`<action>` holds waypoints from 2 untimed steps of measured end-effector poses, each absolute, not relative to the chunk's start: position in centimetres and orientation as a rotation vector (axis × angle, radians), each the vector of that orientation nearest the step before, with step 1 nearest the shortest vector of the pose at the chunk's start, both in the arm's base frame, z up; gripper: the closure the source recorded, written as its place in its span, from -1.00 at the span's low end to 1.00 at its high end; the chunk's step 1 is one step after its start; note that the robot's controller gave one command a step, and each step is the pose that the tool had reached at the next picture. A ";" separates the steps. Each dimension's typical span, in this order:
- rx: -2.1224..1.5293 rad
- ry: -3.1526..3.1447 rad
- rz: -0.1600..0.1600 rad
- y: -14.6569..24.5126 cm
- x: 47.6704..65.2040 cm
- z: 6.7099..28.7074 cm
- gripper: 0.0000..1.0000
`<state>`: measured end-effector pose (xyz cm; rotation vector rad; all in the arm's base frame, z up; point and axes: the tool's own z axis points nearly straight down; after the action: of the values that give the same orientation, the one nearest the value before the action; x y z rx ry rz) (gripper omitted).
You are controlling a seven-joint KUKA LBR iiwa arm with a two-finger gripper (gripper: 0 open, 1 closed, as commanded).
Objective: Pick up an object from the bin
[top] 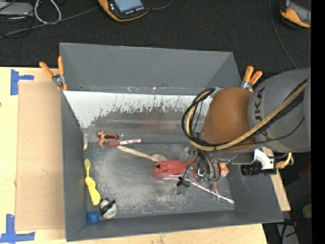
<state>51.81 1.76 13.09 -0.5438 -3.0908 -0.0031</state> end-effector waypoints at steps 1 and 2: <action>-0.619 -3.078 -0.003 0.4 52.5 11.0 -1.00; -0.216 -3.139 -0.003 0.5 53.1 10.0 -1.00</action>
Offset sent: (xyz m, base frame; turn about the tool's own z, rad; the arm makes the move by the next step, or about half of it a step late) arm 0.0137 -0.0084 -0.0466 0.0507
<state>53.08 0.47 10.04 -0.2155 -3.1386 -0.0030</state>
